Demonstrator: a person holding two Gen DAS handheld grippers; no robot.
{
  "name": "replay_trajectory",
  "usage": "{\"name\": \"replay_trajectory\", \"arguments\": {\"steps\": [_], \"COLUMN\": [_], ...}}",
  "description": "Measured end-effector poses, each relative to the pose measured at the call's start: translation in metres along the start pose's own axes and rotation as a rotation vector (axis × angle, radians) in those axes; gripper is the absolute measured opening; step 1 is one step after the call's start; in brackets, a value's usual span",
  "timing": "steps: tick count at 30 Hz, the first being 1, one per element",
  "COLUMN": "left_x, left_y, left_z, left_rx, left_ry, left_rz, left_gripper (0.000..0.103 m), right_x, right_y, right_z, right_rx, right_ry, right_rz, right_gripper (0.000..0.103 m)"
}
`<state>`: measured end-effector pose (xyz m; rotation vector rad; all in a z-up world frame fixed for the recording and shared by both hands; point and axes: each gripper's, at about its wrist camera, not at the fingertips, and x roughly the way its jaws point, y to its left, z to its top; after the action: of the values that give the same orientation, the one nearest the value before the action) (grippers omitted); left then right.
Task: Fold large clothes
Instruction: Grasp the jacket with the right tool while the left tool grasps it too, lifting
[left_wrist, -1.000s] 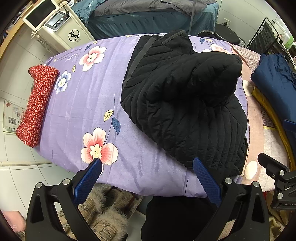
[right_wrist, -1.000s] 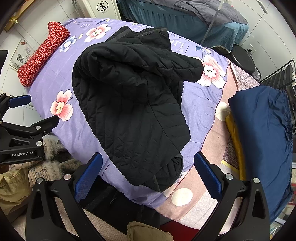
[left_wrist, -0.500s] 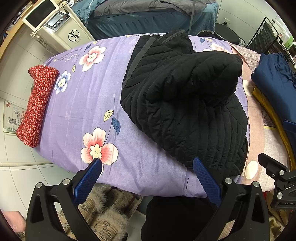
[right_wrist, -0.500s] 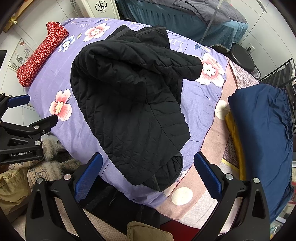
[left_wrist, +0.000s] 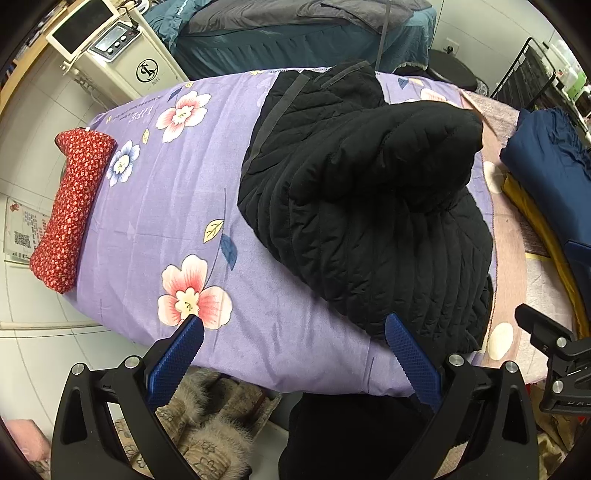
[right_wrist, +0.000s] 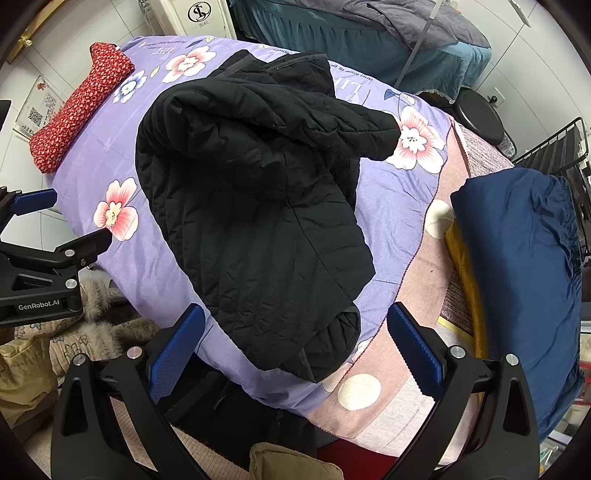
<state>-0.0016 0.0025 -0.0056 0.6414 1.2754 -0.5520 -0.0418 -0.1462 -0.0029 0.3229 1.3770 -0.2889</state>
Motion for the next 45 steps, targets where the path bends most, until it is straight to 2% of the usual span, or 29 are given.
{"name": "replay_trajectory", "arguments": {"steps": [3,6,10,12,14,16,18,22,23,24,25,26,28,30,33,35,36,39,42,45], "left_x": [0.001,0.006,0.023,0.035,0.048,0.061,0.071,0.081,0.081,0.081,0.082,0.081,0.078,0.077,0.078,0.075,0.07,0.037,0.004,-0.024], "left_y": [0.002,0.004,0.003,0.005,0.007,0.011,0.012,0.008,0.004,0.001,-0.002,-0.004,-0.008,-0.009,-0.013,-0.019,-0.022,-0.031,-0.034,-0.039], "left_z": [-0.001,-0.005,-0.017,-0.024,-0.035,-0.045,-0.055,-0.07,-0.074,-0.078,-0.082,-0.086,-0.095,-0.105,-0.118,-0.121,-0.122,-0.122,-0.116,-0.101], "left_rx": [-0.024,-0.045,-0.028,-0.02,-0.03,-0.065,-0.09,-0.102,-0.099,-0.095,-0.093,-0.091,-0.096,-0.109,-0.13,-0.122,-0.113,-0.078,-0.051,-0.02], "left_ry": [-0.039,-0.078,-0.093,-0.081,-0.065,-0.034,-0.017,-0.015,-0.018,-0.02,-0.019,-0.02,-0.027,-0.027,-0.016,-0.024,-0.042,-0.17,-0.295,-0.399], "left_rz": [-0.059,-0.101,-0.087,-0.097,-0.157,-0.223,-0.272,-0.294,-0.293,-0.288,-0.279,-0.271,-0.272,-0.279,-0.298,-0.307,-0.309,-0.315,-0.297,-0.339], "left_gripper": [0.097,0.097,0.097,0.097,0.097,0.097,0.097,0.097,0.097,0.097,0.097,0.097,0.097,0.097,0.097,0.097,0.097,0.097,0.097,0.097], "right_x": [0.001,0.002,0.015,0.029,0.052,0.077,0.101,0.158,0.17,0.174,0.177,0.174,0.168,0.161,0.137,0.115,0.099,0.06,0.025,0.011], "right_y": [-0.001,-0.011,-0.064,-0.086,-0.106,-0.116,-0.117,-0.109,-0.103,-0.099,-0.089,-0.077,-0.053,-0.028,0.009,0.026,0.035,0.06,0.091,0.133], "right_z": [-0.002,-0.003,-0.007,-0.009,-0.012,-0.018,-0.019,-0.014,-0.009,-0.008,-0.003,0.001,0.007,0.012,0.03,0.047,0.06,0.1,0.132,0.147], "right_rx": [-0.004,-0.006,0.111,0.159,0.171,0.147,0.115,0.054,0.043,0.037,0.024,0.004,-0.06,-0.128,-0.202,-0.214,-0.222,-0.231,-0.258,-0.354], "right_ry": [-0.021,-0.091,-0.162,-0.13,-0.075,-0.067,-0.045,-0.013,-0.001,0.003,0.005,0.003,0.02,0.046,0.042,0.007,-0.019,-0.086,-0.111,-0.096], "right_rz": [0.012,0.076,0.125,0.172,0.259,0.299,0.318,0.379,0.4,0.418,0.46,0.489,0.533,0.577,0.738,0.854,0.918,1.042,1.103,1.106], "right_gripper": [0.097,0.097,0.097,0.097,0.097,0.097,0.097,0.097,0.095,0.09,0.076,0.068,0.029,0.021,0.017,0.015,0.014,0.013,0.013,0.013]}}
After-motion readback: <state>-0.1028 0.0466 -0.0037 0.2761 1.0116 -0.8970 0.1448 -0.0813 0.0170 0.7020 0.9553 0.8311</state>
